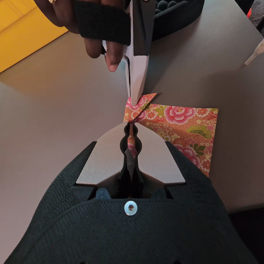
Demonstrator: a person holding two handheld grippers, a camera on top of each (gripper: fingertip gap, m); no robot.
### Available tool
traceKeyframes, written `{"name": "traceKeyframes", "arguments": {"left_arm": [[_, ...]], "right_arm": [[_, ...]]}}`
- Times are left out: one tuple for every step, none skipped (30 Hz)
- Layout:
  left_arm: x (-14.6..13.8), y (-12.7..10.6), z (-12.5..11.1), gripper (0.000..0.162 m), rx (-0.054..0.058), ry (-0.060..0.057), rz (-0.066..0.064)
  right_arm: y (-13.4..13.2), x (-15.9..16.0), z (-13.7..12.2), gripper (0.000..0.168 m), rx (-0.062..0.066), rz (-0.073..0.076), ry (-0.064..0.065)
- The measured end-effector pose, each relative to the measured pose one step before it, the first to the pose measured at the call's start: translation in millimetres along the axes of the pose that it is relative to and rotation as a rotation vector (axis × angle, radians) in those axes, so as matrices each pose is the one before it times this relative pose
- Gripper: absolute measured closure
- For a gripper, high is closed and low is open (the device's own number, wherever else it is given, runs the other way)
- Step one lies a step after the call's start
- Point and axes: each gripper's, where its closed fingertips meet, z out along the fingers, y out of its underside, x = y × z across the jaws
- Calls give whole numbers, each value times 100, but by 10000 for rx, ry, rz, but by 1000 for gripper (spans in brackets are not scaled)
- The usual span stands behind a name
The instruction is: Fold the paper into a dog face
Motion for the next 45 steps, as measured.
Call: {"name": "traceKeyframes", "arguments": {"left_arm": [[101, -84, -104, 157, 49, 119, -73], [-69, -292, -241, 155, 220, 41, -201], [-375, -614, -366, 154, 469, -124, -343], [-486, -731, -420, 154, 533, -152, -402], [-414, -534, -307, 154, 335, -123, -341], [-421, -131, -105, 154, 18, -188, -181], [-457, 212, 104, 155, -215, -303, -14], [-357, 354, 266, 157, -280, -298, 67], [58, 377, 333, 158, -254, -45, 99], [332, 325, 333, 159, -206, 115, 88], [248, 260, 286, 160, -164, 53, 69], [139, 207, 180, 161, -144, 1, 111], [58, 93, 67, 161, -82, -13, 112], [30, -24, -24, 162, 11, 14, 25], [38, 9, -26, 162, 6, 61, -36], [62, 74, -12, 162, -32, 73, -33], [7, 15, -33, 162, 4, 16, 4], [-118, -35, -97, 161, 40, -67, 8], [-162, 54, -172, 161, -31, -100, -12], [-114, 164, -267, 158, -153, -87, 16], [26, 167, -328, 152, -188, -64, 73], [210, 127, -265, 145, -114, -27, 87], [318, 197, -98, 139, -87, 17, 59], [322, 359, 89, 136, -145, 35, 21], [246, 220, 131, 136, -30, 42, -31], [157, -157, 37, 134, 208, 39, -90], [28, -4, 26, 135, 54, -3, -40], [-6, -6, -1, 135, 19, -10, 23], [2, -10, -2, 135, 23, -5, 33], [-4, 0, 2, 136, 30, -12, 6], [-15, 1, -9, 135, 24, -27, -8], [-64, 17, -9, 136, 4, -76, 18], [-179, 60, -35, 136, -25, -169, 56], [-300, 140, -63, 138, -45, -239, 76], [-259, 163, -72, 141, -34, -185, 40], [-96, 82, -26, 142, 1, -47, -66], [-87, 14, 29, 144, -4, -19, -142], [-122, 59, 85, 146, -62, -47, -95], [-158, 23, 112, 147, -62, -74, -55], [-200, -8, 122, 148, -40, -110, -83], [-251, 49, 137, 149, -73, -119, -150], [-255, 70, 117, 150, -77, -106, -234], [-276, 112, 74, 153, -96, -101, -235], [-134, 66, 36, 156, -44, -23, -131], [20, 8, 2, 156, 0, 31, -10]], "right_arm": [[-15, 2, 3, 165, -28, -131, 1], [-8, 3, 8, 165, -21, -117, 6], [-6, 3, -1, 165, -8, -86, 11], [-3, -10, 3, 165, 5, -52, 10], [0, 2, 4, 165, 12, -12, 5], [2, -1, 7, 165, 7, -21, 3], [-1, -6, 13, 165, -2, -61, 6], [-3, 1, 6, 165, -9, -44, 6], [13, -1, 12, 165, -7, -19, 2], [-6, -4, 2, 165, -9, -25, 2], [7, -2, 4, 165, -20, -42, 10], [-9, 0, 6, 165, -25, -48, 16], [6, -8, 4, 165, -20, -26, 14], [1, -1, 5, 165, -8, -11, 4], [-2, -8, 10, 165, -8, -38, 12], [-3, 2, 10, 165, -8, -53, 12], [7, 9, 6, 165, -1, -43, 4], [12, 3, 3, 165, 4, -34, 4], [6, 0, 7, 165, -1, -23, 8], [31, -16, 18, 165, -25, 4, 11], [62, -22, 15, 165, -49, 9, 12], [58, -15, 0, 165, -42, -4, 25], [71, -33, 11, 165, -50, 9, 32], [63, -24, -7, 165, -51, -8, 58], [3, 1, -11, 165, -21, -35, 87], [-36, 113, -41, 165, 27, 37, 107], [-14, 190, -45, 165, 7, -21, 127], [0, 212, -35, 165, -8, -55, 110], [-10, 254, -40, 165, 9, -47, 121], [-32, 194, -44, 166, 15, -26, 71], [-86, 116, -41, 166, 52, 18, 24], [-108, 88, -38, 166, 61, 50, 27], [-121, 68, -43, 166, 62, 25, 28], [-125, 42, -37, 166, 64, -5, 30], [-137, 53, -22, 166, 56, -5, 28], [-104, 79, 14, 166, 44, 0, 36], [-132, 40, 28, 166, 60, 12, 8], [-82, -24, 54, 166, 46, 21, -18], [-21, -41, 41, 166, 28, 7, -10], [3, -47, 35, 166, 14, -8, -2], [46, 14, 11, 166, -12, 4, 17], [60, 66, -17, 166, -10, 44, 29], [65, 49, -36, 166, -13, 114, 12], [135, 46, -84, 166, -45, 269, 19], [318, 30, -98, 166, -131, 652, 20]]}}
